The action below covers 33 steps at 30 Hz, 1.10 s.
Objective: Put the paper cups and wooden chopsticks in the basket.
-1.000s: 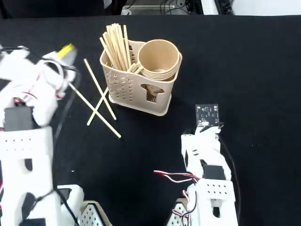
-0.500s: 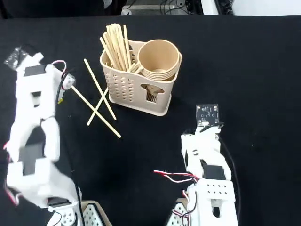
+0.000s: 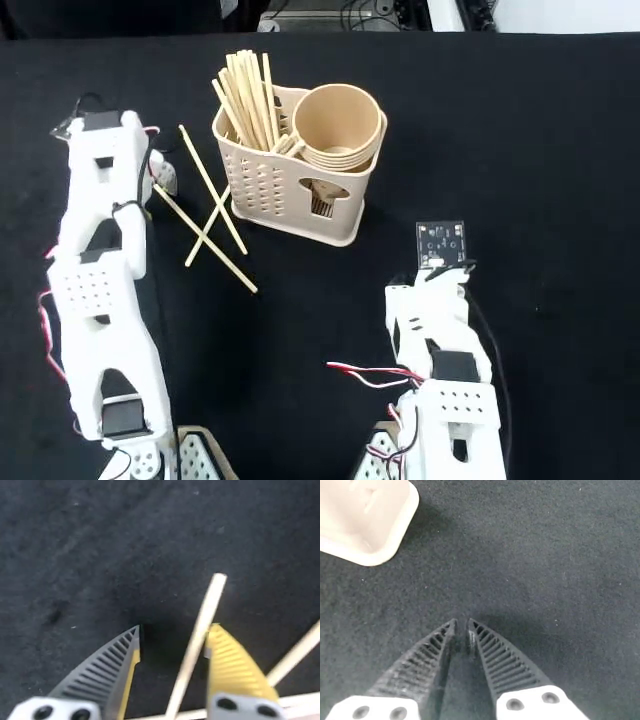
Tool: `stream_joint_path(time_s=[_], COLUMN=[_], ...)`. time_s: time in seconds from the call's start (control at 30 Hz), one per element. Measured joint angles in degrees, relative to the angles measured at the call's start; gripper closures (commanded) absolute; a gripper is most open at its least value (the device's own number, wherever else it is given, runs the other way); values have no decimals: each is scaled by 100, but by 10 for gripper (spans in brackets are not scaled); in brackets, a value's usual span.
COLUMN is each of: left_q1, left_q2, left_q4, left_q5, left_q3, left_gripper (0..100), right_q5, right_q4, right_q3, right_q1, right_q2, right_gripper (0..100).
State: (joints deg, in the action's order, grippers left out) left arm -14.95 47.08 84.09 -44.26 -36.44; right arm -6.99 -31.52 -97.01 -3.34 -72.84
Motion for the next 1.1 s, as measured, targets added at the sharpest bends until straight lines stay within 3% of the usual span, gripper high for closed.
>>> stream_joint_path(time_s=[0.07,0.53,0.8,1.1], left_q1=[35,18,18,0], left_q2=[264,914,105,-2681], left_q4=[316,1626,1635,1635], left_q5=[0,1319,2180,3314], left_q3=[-527,-2796,-2233,-352], left_gripper=[977,971,971,971], right_q5=[0,0,0,0], right_q4=[0,0,0,0], right_q3=[0,0,0,0], right_q1=[0,0,0,0], right_q2=[0,0,0,0], right_gripper=[957,957,956,956])
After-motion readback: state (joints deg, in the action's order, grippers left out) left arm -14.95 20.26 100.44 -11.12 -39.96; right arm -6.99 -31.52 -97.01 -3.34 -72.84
